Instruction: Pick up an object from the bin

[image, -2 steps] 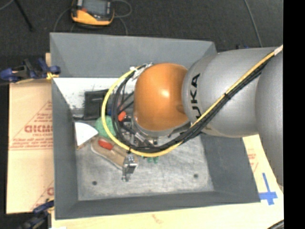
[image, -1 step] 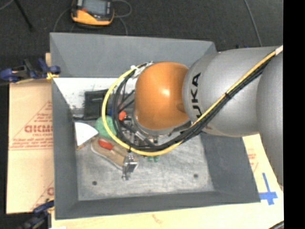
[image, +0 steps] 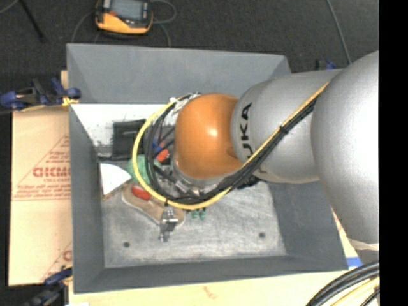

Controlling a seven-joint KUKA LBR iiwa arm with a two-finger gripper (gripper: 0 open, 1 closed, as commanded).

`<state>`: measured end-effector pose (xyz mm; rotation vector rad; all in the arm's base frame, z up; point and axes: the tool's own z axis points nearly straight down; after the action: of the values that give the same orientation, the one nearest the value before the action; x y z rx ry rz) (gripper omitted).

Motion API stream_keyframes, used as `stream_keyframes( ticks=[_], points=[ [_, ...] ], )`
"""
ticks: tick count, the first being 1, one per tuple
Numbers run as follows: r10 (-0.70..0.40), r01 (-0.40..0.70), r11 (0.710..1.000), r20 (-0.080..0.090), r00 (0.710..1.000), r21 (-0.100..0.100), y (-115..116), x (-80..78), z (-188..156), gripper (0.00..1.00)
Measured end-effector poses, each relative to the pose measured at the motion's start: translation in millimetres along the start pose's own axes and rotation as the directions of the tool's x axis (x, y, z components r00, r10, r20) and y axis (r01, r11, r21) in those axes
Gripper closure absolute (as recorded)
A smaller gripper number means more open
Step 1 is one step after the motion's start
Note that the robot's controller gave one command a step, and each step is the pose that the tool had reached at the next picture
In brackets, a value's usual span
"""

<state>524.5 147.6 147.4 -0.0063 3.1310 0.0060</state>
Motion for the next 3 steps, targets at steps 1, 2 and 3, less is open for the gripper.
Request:
stream_keyframes(
  ticks=[1, 2, 3],
  points=[
    [-0.019, 0.019, 1.000, 0.001, 1.000, 0.000, -16.8, -7.8, 60.6, 0.00],
    [-0.008, 0.008, 1.000, 0.014, 1.000, -0.002, -17.6, -13.2, 63.1, 1.00],
    [-0.007, 0.007, 1.000, 0.014, 1.000, -0.002, -17.6, -13.2, 63.2, 1.00]
  ],
)
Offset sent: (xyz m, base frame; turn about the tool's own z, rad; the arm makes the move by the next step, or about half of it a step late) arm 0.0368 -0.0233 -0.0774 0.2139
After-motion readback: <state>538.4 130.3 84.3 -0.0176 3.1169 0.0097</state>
